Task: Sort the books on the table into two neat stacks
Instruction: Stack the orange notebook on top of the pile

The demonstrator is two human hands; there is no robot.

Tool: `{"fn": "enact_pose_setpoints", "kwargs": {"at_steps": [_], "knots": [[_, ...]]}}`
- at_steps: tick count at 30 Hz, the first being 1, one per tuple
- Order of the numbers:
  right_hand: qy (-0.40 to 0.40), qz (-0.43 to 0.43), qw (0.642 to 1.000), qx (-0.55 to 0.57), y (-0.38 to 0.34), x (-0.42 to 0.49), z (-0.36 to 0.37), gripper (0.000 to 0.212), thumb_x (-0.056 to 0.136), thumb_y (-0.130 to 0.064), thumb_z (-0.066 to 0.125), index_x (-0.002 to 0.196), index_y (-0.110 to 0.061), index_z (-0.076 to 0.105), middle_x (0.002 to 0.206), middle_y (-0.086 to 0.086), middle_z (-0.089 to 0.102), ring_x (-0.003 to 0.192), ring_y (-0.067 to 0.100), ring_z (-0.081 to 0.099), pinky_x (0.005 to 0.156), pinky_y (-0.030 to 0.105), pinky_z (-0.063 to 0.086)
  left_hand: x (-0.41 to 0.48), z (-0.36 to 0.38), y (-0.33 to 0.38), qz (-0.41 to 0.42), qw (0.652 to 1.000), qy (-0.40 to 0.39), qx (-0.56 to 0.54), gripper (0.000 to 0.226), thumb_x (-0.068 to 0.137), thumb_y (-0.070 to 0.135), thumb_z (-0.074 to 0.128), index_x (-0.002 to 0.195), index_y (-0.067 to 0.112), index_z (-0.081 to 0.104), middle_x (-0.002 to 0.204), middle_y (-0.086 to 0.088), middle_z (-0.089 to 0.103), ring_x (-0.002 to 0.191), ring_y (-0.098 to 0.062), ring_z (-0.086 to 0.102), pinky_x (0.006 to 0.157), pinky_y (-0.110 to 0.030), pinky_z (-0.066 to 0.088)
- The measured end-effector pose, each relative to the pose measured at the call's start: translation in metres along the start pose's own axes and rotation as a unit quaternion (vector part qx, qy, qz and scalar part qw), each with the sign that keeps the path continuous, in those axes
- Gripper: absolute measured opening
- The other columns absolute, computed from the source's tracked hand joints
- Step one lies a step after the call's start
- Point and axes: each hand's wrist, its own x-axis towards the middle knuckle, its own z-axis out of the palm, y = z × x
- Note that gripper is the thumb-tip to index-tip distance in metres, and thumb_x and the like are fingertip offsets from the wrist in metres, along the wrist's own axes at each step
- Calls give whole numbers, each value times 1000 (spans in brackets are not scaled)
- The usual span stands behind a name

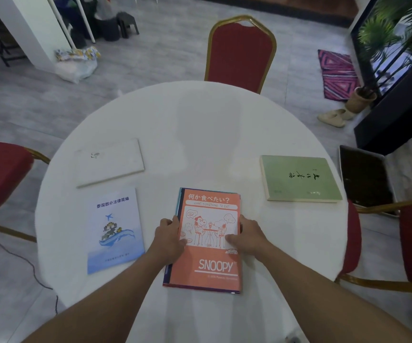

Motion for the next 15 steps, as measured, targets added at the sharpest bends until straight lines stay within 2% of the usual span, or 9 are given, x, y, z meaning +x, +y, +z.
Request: {"fn": "enact_pose_setpoints", "kwargs": {"at_steps": [9, 15], "knots": [[-11, 18, 1000, -16, 12, 11, 7, 68, 74, -37, 74, 135, -33, 44, 130, 4, 57, 112, 26, 64, 91, 47, 60, -1, -4, 0, -6, 1000, -17, 14, 60, 94, 22, 61, 145, 15, 30, 143, -10, 38, 130, -30, 47, 97, -41, 52], [-15, 24, 999, -24, 14, 12, 12, 69, 76, -38, 72, 138, -33, 41, 132, 4, 55, 112, 26, 63, 90, 46, 60, -7, -2, 1, -13, 1000, -18, 21, 61, 94, 23, 60, 146, 15, 29, 144, -11, 38, 130, -31, 48, 98, -41, 52]]}}
